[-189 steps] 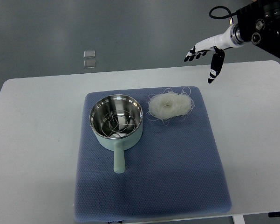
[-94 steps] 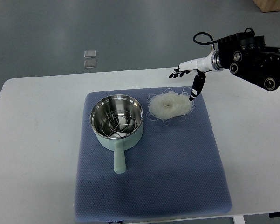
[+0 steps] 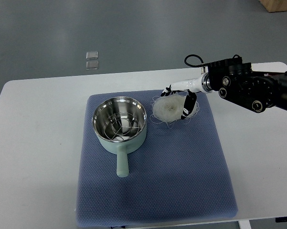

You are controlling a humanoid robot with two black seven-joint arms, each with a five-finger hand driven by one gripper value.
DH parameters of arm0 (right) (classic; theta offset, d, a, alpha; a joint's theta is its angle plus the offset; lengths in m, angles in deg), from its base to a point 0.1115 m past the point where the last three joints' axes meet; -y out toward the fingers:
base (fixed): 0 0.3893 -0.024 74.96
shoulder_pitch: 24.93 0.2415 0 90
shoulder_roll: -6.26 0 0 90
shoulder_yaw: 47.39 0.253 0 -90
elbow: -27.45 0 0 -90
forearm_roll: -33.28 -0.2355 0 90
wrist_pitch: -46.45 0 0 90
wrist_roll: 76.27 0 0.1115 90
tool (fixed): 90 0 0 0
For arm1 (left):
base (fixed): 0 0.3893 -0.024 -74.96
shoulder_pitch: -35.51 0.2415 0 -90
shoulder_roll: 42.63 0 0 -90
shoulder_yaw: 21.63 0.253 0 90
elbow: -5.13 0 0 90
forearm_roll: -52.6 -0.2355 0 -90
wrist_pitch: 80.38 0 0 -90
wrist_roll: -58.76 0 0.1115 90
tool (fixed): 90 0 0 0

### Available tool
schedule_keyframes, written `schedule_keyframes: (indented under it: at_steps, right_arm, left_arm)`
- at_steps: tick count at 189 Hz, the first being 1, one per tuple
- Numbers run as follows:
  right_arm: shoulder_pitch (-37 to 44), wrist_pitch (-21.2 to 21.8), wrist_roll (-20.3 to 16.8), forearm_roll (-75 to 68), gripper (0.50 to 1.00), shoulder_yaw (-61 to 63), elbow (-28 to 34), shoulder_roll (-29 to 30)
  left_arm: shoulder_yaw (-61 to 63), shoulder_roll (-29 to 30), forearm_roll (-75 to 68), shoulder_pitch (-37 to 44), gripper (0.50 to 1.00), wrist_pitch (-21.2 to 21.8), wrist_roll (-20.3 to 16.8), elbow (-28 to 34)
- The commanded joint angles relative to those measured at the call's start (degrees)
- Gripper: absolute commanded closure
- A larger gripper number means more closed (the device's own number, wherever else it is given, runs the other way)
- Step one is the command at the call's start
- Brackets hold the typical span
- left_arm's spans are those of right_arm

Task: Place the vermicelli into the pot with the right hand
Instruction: 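Lower the right hand onto the vermicelli bundle and close fingers around it, then lift the grasped vermicelli up off the mat with the right hand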

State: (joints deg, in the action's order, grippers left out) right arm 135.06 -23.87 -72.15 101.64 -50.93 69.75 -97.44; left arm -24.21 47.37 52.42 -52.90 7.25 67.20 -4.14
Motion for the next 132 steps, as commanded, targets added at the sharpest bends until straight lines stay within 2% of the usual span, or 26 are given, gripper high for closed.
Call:
schedule_keyframes:
  at_steps: [1, 28, 44, 50, 51, 52, 53, 54, 55, 56, 57, 58, 59, 65, 70, 132]
  right_arm:
    - [-1.1, -1.9, 0.0, 0.2, 0.568, -0.5, -1.4, 1.1]
    - [-2.4, -2.9, 0.0, 0.2, 0.615, -0.5, -1.7, 1.3]
    - [-2.9, -3.2, 0.1, 0.4, 0.689, -0.6, -2.0, 1.4]
    - [-3.2, -3.7, 0.1, 0.8, 0.748, -0.8, -2.2, 1.4]
    - [-3.2, -3.9, 0.1, 1.0, 0.783, -0.8, -2.2, 1.4]
    - [-3.2, -3.9, 0.1, 1.0, 0.783, -0.8, -2.2, 1.4]
    - [-3.3, -4.0, 0.1, 1.2, 0.823, -0.8, -2.2, 1.4]
    - [-3.3, -4.0, 0.1, 1.2, 0.824, -0.8, -2.2, 1.4]
    - [-3.4, -4.2, 0.1, 1.5, 0.860, -0.8, -2.3, 1.4]
    - [-3.4, -4.2, 0.1, 1.5, 0.861, -0.8, -2.3, 1.4]
    - [-3.5, -4.4, 0.2, 1.8, 0.897, -0.8, -2.4, 1.4]
    - [-3.5, -4.4, 0.2, 1.8, 0.897, -0.8, -2.4, 1.4]
    - [-3.5, -4.6, 0.2, 2.0, 0.930, -0.8, -2.5, 1.3]
    - [-3.7, -4.9, 0.2, 2.7, 0.987, -0.8, -2.6, 1.4]
    - [-3.7, -5.1, 0.3, 3.1, 1.000, -0.8, -2.6, 1.4]
    - [-2.6, -5.0, 0.3, 3.3, 1.000, -0.4, -2.2, 0.3]
  left_arm:
    - [0.0, 0.0, 0.0, 0.0, 0.500, 0.0, 0.0, 0.0]
    - [-0.1, 0.0, 0.0, 0.1, 0.500, 0.0, 0.0, 0.0]
    - [-0.1, 0.0, 0.0, 0.3, 0.500, 0.0, 0.0, 0.0]
    - [-0.1, 0.0, 0.0, 0.3, 0.500, 0.0, 0.0, 0.0]
    - [-0.1, 0.0, 0.0, 0.3, 0.500, 0.0, 0.0, 0.0]
    - [-0.1, 0.0, 0.0, 0.3, 0.500, 0.0, 0.0, 0.0]
    - [-0.1, 0.0, 0.0, 0.3, 0.500, 0.0, 0.0, 0.0]
    - [-0.1, 0.0, 0.0, 0.3, 0.500, 0.0, 0.0, 0.0]
    - [-0.1, 0.0, 0.0, 0.3, 0.500, 0.0, 0.0, 0.0]
    - [-0.1, 0.0, 0.0, 0.3, 0.500, 0.0, 0.0, 0.0]
    - [-0.1, 0.0, 0.0, 0.3, 0.500, 0.0, 0.0, 0.0]
    - [-0.1, 0.0, 0.0, 0.3, 0.500, 0.0, 0.0, 0.0]
    - [-0.1, 0.0, 0.0, 0.3, 0.500, 0.0, 0.0, 0.0]
    - [-0.1, 0.0, 0.0, 0.3, 0.500, 0.0, 0.0, 0.0]
    - [-0.1, 0.0, 0.0, 0.3, 0.500, 0.0, 0.0, 0.0]
    - [-0.1, 0.0, 0.0, 0.3, 0.500, 0.0, 0.0, 0.0]
